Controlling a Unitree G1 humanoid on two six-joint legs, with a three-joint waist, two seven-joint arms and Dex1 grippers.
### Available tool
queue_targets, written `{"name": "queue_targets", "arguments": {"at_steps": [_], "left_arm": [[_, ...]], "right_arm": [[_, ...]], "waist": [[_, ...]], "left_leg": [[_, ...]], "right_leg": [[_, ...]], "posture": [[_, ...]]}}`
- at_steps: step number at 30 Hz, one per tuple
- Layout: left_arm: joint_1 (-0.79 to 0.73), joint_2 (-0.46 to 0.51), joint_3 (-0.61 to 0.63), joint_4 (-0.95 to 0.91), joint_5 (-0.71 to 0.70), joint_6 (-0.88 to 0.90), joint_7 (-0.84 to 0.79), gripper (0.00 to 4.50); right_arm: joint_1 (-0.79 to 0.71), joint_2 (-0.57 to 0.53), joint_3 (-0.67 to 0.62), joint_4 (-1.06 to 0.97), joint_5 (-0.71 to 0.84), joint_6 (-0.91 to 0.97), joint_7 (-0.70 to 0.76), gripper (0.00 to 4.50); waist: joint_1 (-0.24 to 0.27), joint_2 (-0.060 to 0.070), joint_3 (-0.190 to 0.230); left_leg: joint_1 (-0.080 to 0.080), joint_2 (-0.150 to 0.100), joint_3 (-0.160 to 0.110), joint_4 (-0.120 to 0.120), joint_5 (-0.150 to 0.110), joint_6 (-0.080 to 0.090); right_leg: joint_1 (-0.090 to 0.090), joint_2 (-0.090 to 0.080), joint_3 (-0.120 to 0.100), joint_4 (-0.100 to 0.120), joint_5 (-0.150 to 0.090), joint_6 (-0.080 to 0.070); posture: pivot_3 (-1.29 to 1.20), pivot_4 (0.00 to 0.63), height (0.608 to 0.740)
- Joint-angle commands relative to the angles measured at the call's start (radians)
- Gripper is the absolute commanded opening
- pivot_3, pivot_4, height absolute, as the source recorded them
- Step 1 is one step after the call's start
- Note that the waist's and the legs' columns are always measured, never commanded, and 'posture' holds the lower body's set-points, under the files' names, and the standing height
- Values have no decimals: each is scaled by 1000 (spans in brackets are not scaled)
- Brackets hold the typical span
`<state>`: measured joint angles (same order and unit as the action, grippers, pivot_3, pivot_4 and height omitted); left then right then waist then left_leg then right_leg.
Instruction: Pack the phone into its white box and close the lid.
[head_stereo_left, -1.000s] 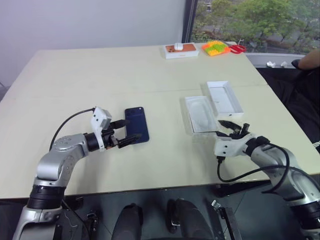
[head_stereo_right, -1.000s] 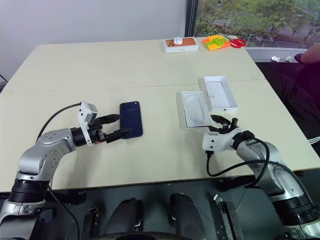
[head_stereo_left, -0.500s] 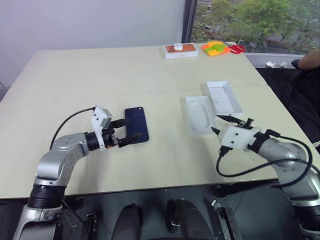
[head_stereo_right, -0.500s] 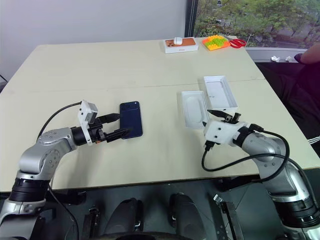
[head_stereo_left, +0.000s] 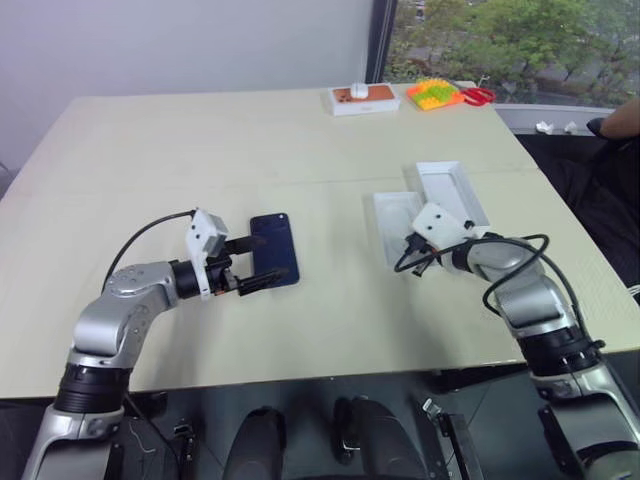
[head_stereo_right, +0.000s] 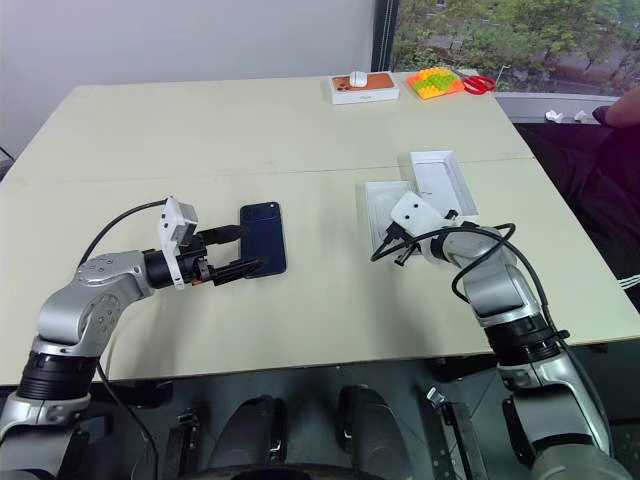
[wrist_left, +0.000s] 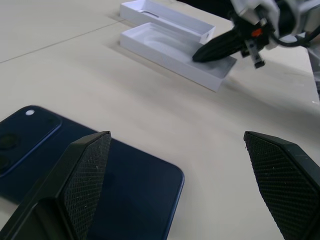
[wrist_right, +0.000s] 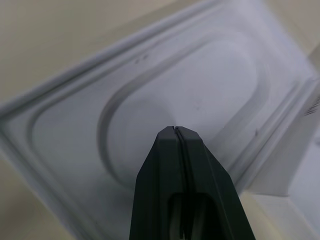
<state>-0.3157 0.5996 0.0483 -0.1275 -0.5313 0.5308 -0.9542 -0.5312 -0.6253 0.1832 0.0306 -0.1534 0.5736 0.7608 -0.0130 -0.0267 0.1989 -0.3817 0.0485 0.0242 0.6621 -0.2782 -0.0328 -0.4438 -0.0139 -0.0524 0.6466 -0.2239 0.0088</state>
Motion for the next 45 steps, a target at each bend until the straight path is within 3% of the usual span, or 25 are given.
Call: {"name": "queue_targets", "arguments": {"at_steps": [1,15,25,36,41,45], "left_arm": [[12,12,4,-44,3,-15,-2,4500],[7,11,5,-27,14,-23,-5,4500],[-3,8,6,-15,21,-29,-12,4500],[13,24,21,-20,20,-25,-8,4500],[-6,44,46,16,25,-32,1,4500],[-87,17,179,94,-57,67,134,4500]], "right_arm": [[-18,-34,25,-2,7,-13,56,8],[-5,-45,30,-100,18,-40,97,8],[-25,-25,93,-13,9,-122,121,8],[82,-79,89,-179,61,-119,223,8],[38,-75,50,-179,20,-116,137,8],[-33,-36,13,-218,12,-67,51,8]], "waist": [[0,0,0],[0,0,0],[0,0,0],[1,0,0],[0,0,0],[0,0,0]], "left_leg": [[0,0,0,0,0,0],[3,1,-1,0,0,0],[3,1,0,0,0,0],[3,1,-1,0,0,0],[4,1,0,0,0,0],[4,1,0,0,0,0]], "right_leg": [[0,0,0,0,0,0],[1,1,0,1,0,0],[1,1,0,1,0,0],[1,1,0,1,0,0],[2,1,0,2,0,0],[1,2,0,2,0,-1]], "posture": [[0,150,740],[0,150,740],[0,150,740],[0,150,740],[0,150,740],[0,150,740]]}}
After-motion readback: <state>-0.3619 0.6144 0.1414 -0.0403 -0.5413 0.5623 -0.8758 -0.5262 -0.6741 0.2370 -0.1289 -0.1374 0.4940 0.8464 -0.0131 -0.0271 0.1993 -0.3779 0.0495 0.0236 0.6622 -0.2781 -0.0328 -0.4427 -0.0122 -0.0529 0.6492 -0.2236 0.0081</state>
